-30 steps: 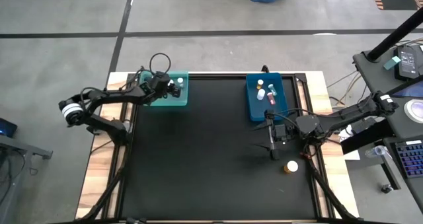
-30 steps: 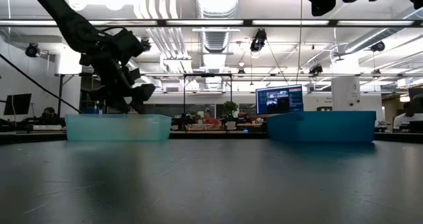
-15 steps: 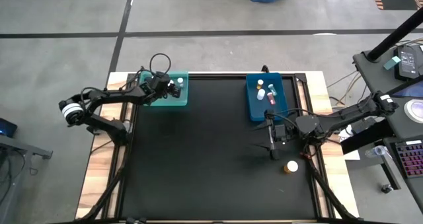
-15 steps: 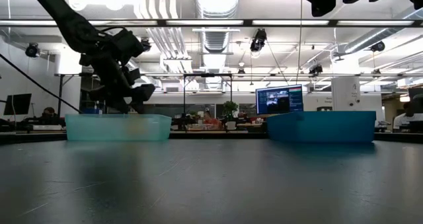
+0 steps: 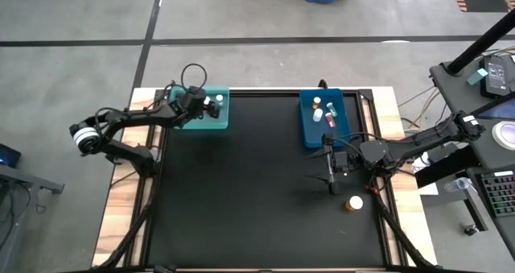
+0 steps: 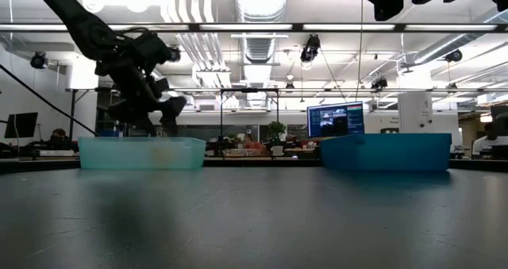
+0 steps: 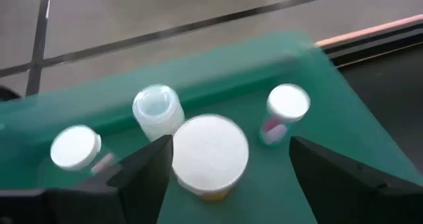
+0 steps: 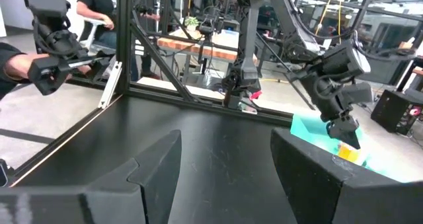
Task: Pick and place medicine bottles into bin by pill shape (circle, oval)
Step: Put the orange capsule bottle into the light blue bin
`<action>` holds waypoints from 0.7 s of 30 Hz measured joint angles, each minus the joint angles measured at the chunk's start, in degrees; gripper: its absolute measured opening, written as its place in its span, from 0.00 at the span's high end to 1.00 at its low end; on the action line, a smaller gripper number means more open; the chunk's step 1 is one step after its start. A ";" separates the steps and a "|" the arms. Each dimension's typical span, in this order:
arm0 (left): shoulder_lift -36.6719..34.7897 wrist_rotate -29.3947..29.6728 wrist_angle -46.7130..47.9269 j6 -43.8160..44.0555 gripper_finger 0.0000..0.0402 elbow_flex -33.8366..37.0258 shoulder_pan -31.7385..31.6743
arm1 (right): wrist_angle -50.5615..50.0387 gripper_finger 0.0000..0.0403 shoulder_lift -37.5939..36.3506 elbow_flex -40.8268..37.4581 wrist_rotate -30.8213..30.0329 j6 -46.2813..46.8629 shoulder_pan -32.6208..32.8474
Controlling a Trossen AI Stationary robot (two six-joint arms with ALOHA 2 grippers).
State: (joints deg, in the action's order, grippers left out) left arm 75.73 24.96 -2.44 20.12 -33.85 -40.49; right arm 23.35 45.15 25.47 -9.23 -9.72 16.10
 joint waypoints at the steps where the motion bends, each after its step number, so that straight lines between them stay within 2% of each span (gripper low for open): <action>1: -0.78 -0.59 -0.04 -0.64 0.28 0.00 0.04 | 0.00 0.45 0.00 0.00 0.00 0.28 0.00; 6: -7.06 -2.74 0.16 -3.07 0.28 0.00 1.80 | -0.46 0.45 0.00 0.34 -0.24 2.97 0.00; 10: -14.45 -4.04 0.35 -4.02 0.28 0.02 6.47 | -0.79 0.45 0.00 0.42 -4.05 8.24 0.01; 16: -23.68 -7.60 -0.08 -4.48 0.28 0.46 19.57 | -4.87 0.45 0.00 0.48 -6.17 19.16 0.00; 21: -26.71 -9.04 -0.17 -5.78 0.28 0.50 32.61 | -8.75 0.45 0.02 0.48 -6.03 28.15 0.00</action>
State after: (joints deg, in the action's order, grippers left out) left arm 49.03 15.92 -2.61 14.34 -33.34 -7.88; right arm 14.60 45.17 25.96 -15.27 18.43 16.10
